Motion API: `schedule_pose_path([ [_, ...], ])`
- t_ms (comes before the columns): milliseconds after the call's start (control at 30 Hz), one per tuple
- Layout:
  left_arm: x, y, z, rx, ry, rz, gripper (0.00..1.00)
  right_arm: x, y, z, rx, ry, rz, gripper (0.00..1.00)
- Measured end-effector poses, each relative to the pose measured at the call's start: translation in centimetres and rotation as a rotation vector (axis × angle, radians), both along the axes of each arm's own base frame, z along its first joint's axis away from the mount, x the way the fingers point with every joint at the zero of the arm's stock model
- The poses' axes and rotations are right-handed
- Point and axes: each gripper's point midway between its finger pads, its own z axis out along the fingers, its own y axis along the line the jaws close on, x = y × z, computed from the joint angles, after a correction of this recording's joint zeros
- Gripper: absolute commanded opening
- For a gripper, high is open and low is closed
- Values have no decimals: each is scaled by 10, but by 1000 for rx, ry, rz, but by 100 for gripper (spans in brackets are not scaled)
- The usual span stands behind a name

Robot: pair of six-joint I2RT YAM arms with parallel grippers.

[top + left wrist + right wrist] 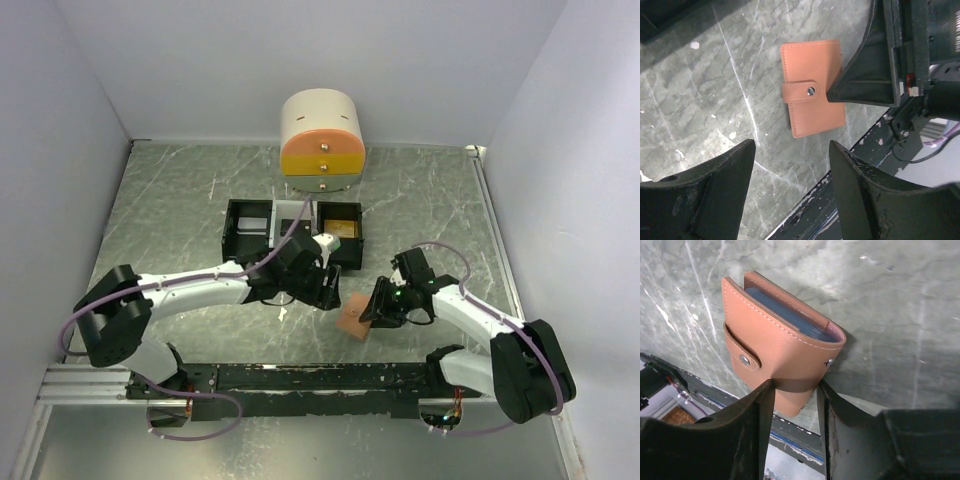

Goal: Take the credit cards out of the card holder

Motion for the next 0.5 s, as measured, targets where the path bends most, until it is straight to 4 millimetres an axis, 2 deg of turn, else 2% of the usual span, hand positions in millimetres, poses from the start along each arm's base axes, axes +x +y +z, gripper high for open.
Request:
schedule_pose_path([
  [100, -6, -4, -12, 56, -11, -5, 71, 0, 10, 0, 33, -15, 38, 36],
  [267, -10, 0, -26, 122, -20, 16, 70, -4, 35, 1, 92, -41, 144, 39],
  [400, -3, 4, -26, 139, -36, 76, 70, -6, 52, 1, 111, -42, 215, 46],
  [500, 3, 10, -24, 152, -52, 128, 71, -2, 55, 3, 109, -54, 224, 53],
])
